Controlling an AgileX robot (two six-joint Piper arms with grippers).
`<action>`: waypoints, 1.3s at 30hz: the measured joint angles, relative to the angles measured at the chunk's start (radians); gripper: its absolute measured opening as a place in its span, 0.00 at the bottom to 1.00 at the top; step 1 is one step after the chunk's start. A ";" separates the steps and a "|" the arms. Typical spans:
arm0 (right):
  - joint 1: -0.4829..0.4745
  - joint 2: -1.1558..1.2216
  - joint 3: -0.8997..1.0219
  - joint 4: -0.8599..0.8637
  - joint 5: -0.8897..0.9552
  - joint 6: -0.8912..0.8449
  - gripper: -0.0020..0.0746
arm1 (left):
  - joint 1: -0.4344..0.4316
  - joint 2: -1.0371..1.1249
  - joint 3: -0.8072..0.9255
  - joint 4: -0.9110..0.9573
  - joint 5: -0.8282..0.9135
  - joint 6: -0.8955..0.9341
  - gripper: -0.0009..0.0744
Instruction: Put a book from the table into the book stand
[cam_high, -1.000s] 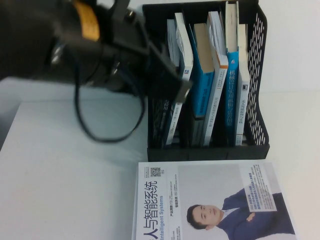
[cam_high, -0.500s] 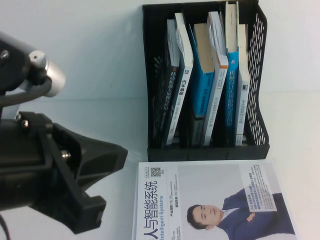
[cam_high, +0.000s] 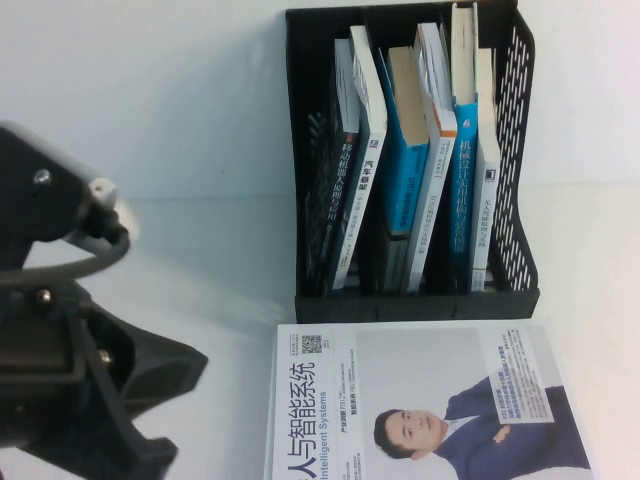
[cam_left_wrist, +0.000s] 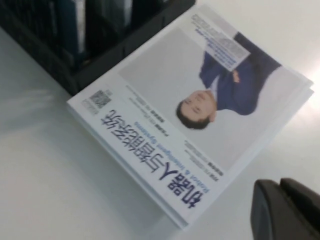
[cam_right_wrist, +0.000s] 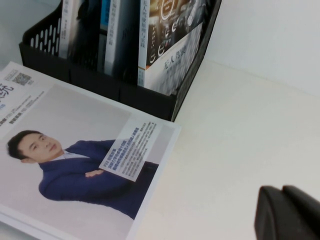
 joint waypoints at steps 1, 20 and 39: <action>0.000 0.000 0.000 0.000 0.000 0.000 0.02 | 0.025 -0.005 0.000 0.014 0.004 0.003 0.01; 0.000 0.000 0.000 0.013 0.004 0.000 0.02 | 0.770 -0.717 0.627 0.052 -0.402 0.039 0.01; 0.000 0.000 0.000 0.016 0.004 0.000 0.02 | 0.775 -0.916 1.105 -0.031 -0.634 0.027 0.01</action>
